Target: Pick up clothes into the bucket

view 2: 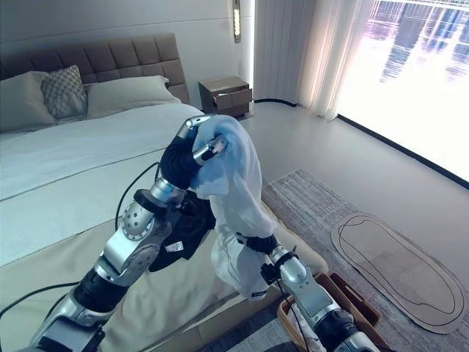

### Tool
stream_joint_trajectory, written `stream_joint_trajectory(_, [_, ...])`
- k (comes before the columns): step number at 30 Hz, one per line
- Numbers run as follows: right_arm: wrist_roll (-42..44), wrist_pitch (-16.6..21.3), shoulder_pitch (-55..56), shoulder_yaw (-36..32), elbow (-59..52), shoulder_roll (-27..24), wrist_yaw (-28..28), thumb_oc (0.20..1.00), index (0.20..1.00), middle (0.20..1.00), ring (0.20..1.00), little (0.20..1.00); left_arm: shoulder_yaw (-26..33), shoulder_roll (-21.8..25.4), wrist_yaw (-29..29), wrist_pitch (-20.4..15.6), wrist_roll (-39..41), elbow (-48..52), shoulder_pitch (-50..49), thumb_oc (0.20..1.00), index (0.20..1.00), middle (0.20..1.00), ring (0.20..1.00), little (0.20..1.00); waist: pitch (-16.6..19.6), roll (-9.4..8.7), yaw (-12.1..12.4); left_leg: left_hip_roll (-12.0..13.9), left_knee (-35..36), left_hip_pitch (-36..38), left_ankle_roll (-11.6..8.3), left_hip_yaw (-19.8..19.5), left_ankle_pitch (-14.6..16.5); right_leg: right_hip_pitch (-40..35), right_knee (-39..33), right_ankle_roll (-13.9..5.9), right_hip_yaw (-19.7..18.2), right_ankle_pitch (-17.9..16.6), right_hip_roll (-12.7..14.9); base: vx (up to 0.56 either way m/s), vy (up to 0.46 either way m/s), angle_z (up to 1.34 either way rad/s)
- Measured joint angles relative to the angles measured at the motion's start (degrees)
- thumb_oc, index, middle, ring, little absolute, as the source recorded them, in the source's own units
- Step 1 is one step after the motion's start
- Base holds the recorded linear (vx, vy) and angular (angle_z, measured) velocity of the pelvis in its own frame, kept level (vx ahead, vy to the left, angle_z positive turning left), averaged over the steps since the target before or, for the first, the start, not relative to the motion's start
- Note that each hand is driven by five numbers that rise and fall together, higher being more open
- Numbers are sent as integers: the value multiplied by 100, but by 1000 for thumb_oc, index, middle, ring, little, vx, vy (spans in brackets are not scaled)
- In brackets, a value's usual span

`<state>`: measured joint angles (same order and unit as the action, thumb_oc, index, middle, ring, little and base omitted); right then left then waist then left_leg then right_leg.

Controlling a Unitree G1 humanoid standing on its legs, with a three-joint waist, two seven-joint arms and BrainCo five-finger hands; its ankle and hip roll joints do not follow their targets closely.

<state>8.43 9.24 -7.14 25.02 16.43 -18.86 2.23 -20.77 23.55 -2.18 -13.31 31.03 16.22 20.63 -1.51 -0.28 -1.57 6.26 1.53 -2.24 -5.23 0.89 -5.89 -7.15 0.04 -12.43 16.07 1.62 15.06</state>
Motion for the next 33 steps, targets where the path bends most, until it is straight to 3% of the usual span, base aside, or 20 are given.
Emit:
stream_joint_trajectory(2, [-33,235,188,-305,343,-20,44,200,200,200,200,200,246,-2,-57,-63,-63,-103,-334,200,200,200,200,200,16,-10,-48,7,6,10,-4,21,10,-8,11,0,-3,4,1,0,0,0])
stream_joint_trajectory(3, [-30,174,262,-534,473,-80,-20,200,200,200,200,200,456,-1,-54,-68,-70,-195,-604,200,200,200,200,200,18,-9,-52,11,31,44,-15,49,19,-22,-14,0,-15,5,-1,9,-15,-6])
stream_joint_trajectory(5, [14,295,858,-1531,150,-269,-85,200,200,200,200,200,874,-191,-58,-118,-113,-833,-1524,200,200,200,200,200,24,1,-78,30,115,89,-18,81,23,4,-39,-1,-81,3,-17,7,-16,-14])
stream_joint_trajectory(8, [31,381,1059,-2033,162,-337,-272,200,200,200,200,200,838,-248,-74,-91,-444,-1959,-2192,200,200,200,200,200,13,-42,-128,107,149,166,-18,192,23,10,-96,5,-176,-2,-81,2,-7,-20])
stream_joint_trajectory(13, [149,451,1193,-2254,333,-287,-416,200,200,200,200,200,496,-152,-150,-98,-1313,-2592,-2354,200,200,200,200,200,-9,-67,-234,147,177,188,-47,222,3,-45,-253,19,-207,-80,-139,-5,-3,-6])
stream_joint_trajectory(14, [188,451,1172,-2266,498,-290,-495,200,200,200,200,200,323,-130,-178,-114,-1597,-2724,-2303,357,357,357,357,357,-9,-67,-231,148,179,190,-47,223,3,-51,-262,20,-210,-82,-144,0,0,0])
stream_joint_trajectory(15, [197,449,1185,-2268,515,-291,-537,200,200,200,200,200,274,-141,-192,-113,-1723,-2767,-2302,395,395,395,395,395,-12,-64,-237,148,183,189,-47,222,3,-51,-272,18,-211,-84,-146,-40,-11,0])
stream_joint_trajectory(16, [203,449,1203,-2275,515,-298,-582,200,200,200,200,200,196,-192,-210,-136,-1919,-2940,-2290,871,871,871,871,871,-17,-55,-238,148,184,192,-48,223,2,-58,-280,18,-212,-85,-147,-34,-12,-1])
stream_joint_trajectory(17, [236,450,1204,-2287,511,-298,-594,200,200,200,200,200,150,-242,-221,-142,-1975,-3075,-2285,1000,1000,1000,1000,1000,-18,-55,-268,149,183,194,-48,228,2,-50,-280,18,-222,-85,-147,-43,-13,-3])
stream_joint_trajectory(21, [257,453,1188,-2465,494,-298,-699,200,200,200,200,200,-106,-450,-305,-54,-2084,-3633,-2288,1000,1000,1000,1000,1000,-40,-59,-382,156,207,192,-50,264,4,-16,-289,17,-262,-85,-150,-32,-3,-5])
stream_joint_trajectory(33, [593,487,1177,-3270,517,-297,-1231,200,200,200,200,200,-181,-318,-784,-31,-2014,-3890,-2374,1000,1000,1000,1000,1000,-132,-30,-540,163,294,194,-65,584,16,239,-346,7,-565,-178,-129,-18,9,-13])
